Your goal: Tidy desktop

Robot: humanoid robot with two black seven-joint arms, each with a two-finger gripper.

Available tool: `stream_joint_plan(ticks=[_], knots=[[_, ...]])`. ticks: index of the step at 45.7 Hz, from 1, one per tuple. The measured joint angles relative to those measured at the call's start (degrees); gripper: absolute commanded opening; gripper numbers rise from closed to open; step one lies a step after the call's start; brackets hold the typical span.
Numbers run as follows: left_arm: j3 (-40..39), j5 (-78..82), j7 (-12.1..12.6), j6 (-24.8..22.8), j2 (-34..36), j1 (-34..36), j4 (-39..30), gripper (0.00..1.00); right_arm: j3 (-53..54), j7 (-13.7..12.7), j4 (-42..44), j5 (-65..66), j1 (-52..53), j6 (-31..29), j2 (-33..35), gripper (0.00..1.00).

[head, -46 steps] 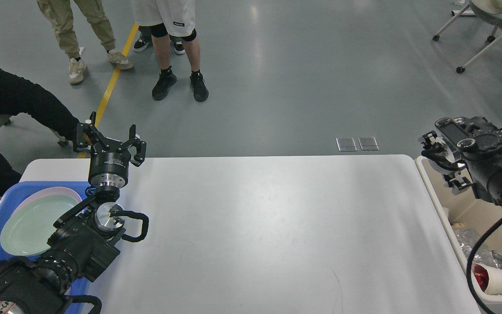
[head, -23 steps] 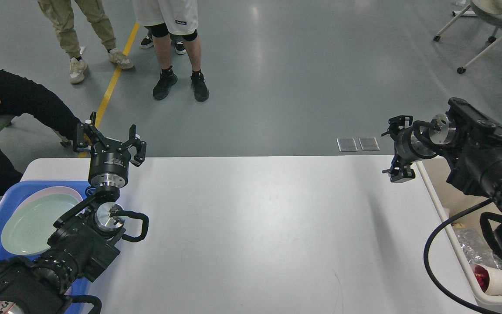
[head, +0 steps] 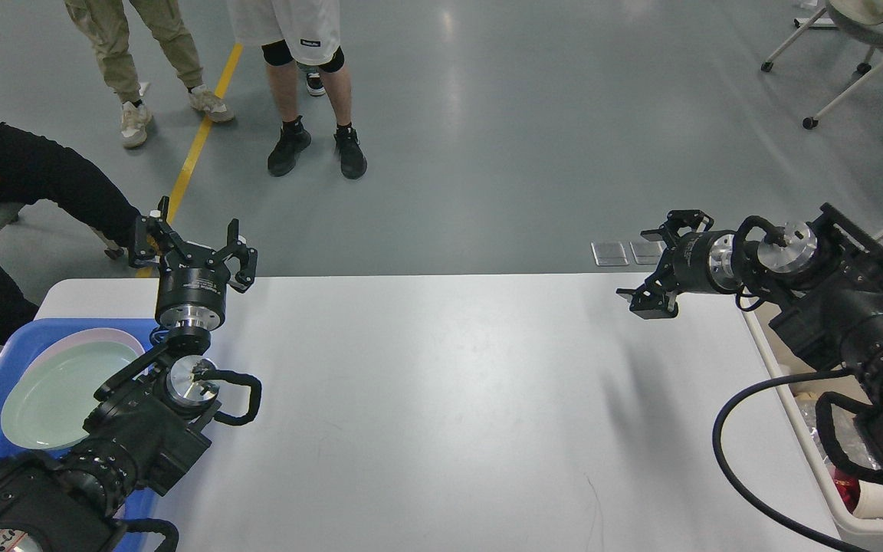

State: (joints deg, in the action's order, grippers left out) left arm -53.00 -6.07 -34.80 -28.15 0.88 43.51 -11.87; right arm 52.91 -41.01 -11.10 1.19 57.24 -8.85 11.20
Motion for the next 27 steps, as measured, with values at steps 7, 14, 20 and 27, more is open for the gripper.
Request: stream_joint_plan(ticks=[7, 14, 20, 27], knots=[[0.0, 0.0, 0.0, 0.0, 0.0, 0.0, 0.0, 0.96, 0.4, 2.7, -0.4, 0.0, -1.3, -2.2, -0.7, 1.0], [0.0, 0.0, 0.0, 0.0, 0.0, 0.0, 0.0, 0.96, 4.0, 22.7, -0.2, 0.0, -1.6, -3.5, -1.5, 1.0], [0.0, 0.0, 0.0, 0.0, 0.0, 0.0, 0.0, 0.96, 6.4, 34.5, -0.1, 0.0, -2.6, -4.0, -1.7, 1.0], [0.0, 0.0, 0.0, 0.0, 0.0, 0.0, 0.0, 0.96, 7.0, 36.1, -0.5, -0.7, -3.4, -4.6, -4.2, 1.0]])
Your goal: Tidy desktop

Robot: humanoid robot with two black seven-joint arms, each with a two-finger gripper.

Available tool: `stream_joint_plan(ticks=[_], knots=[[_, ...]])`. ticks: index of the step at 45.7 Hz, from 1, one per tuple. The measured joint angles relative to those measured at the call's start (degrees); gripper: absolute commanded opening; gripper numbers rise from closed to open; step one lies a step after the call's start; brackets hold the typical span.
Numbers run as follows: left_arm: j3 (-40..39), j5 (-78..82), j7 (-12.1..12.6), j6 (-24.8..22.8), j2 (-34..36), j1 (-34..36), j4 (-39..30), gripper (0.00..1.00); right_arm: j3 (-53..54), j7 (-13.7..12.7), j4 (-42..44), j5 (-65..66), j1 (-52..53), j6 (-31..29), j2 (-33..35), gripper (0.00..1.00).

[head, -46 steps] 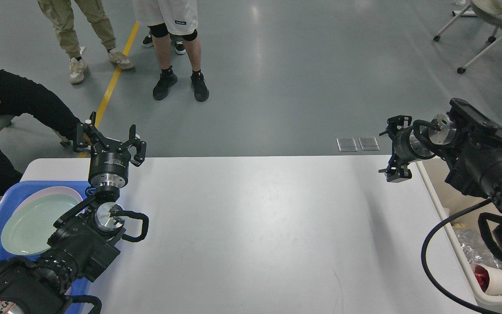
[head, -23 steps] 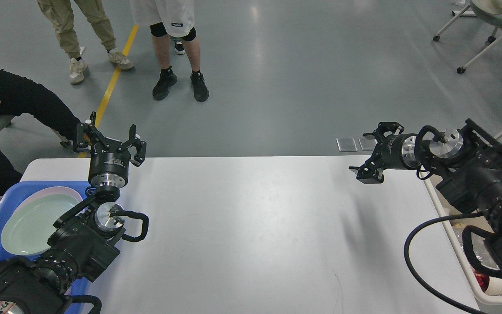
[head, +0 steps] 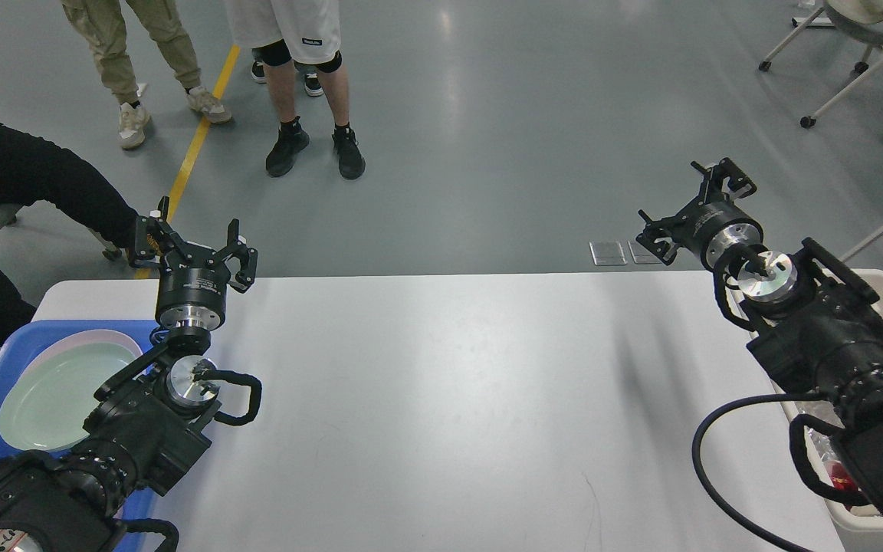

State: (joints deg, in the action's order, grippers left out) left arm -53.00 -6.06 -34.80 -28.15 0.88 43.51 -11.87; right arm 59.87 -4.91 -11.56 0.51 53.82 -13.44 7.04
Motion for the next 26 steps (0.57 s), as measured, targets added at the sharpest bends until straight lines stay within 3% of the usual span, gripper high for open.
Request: stream_joint_plan(ticks=[11, 19, 26], knots=[[0.0, 0.0, 0.0, 0.0, 0.0, 0.0, 0.0, 0.96, 0.2, 1.3, -0.1, -6.5, -0.1, -0.7, -2.1, 1.0], [0.0, 0.0, 0.0, 0.0, 0.0, 0.0, 0.0, 0.96, -2.8, 6.8, -0.2, -6.2, -0.6, -3.3, -3.3, 1.0], [0.0, 0.0, 0.0, 0.0, 0.0, 0.0, 0.0, 0.96, -8.0, 8.1, -0.2, -6.0, -0.7, -4.5, -3.2, 1.0]])
